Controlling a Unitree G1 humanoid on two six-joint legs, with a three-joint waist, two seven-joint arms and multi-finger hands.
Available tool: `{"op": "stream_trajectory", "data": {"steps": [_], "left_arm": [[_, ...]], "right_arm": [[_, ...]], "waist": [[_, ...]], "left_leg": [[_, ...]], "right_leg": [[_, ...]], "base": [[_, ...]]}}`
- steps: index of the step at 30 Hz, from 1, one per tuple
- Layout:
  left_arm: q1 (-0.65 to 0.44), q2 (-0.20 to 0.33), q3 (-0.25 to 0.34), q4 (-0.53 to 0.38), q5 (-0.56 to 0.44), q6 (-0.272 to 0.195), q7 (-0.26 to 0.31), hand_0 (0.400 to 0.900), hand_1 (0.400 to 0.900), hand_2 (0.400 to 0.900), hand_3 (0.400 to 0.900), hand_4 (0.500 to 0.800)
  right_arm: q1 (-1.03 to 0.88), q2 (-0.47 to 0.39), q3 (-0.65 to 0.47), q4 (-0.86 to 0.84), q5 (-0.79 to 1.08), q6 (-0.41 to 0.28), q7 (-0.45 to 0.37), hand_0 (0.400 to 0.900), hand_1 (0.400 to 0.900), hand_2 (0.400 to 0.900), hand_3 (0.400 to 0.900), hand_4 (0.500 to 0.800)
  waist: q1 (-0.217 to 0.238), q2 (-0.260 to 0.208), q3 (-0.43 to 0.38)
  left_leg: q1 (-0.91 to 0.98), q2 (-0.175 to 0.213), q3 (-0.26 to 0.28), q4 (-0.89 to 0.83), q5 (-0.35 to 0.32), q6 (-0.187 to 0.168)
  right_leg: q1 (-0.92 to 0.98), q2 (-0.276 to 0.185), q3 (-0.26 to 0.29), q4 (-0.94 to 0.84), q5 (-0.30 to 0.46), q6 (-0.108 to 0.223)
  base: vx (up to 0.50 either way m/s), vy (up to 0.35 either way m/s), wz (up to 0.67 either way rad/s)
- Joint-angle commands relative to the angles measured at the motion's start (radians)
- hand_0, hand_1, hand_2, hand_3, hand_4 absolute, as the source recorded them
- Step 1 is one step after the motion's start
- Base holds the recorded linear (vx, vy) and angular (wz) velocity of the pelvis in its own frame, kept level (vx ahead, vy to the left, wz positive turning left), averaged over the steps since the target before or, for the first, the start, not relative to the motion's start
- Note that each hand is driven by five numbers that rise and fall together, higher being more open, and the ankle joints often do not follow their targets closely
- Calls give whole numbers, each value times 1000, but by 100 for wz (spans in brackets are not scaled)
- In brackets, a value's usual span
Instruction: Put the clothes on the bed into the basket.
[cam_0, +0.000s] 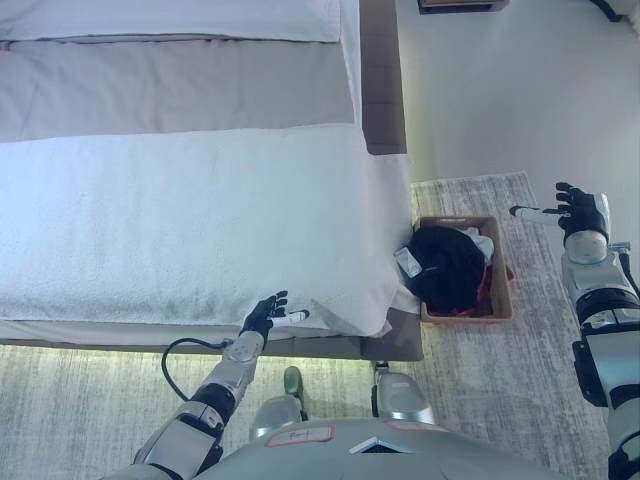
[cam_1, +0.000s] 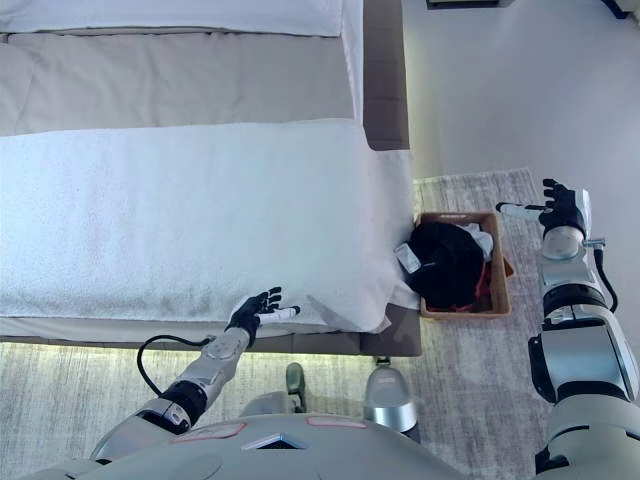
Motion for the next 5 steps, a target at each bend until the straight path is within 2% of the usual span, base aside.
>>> {"op": "stream_trajectory", "data": {"steps": [1, 5], "left_arm": [[-82, 28, 5, 50, 26, -44, 22, 900, 900, 900, 900, 800], [-74, 36, 35, 46, 27, -46, 31, 900, 900, 900, 900, 800]], "right_arm": [[-83, -37, -3, -51, 4, -51, -68, 900, 900, 900, 900, 800], [3, -3, -50, -168, 10, -68, -85, 900, 900, 900, 900, 800]], "waist": [[-3, -83, -56], [-8, -82, -57]], "left_leg": [[10, 7, 23, -2, -48, 5], [14, 6, 23, -2, -50, 8]], "right_leg": [[26, -45, 25, 5, -30, 57], [29, -46, 28, 5, -31, 57]], "base": [[-7, 11, -5], [-2, 3, -1]]}}
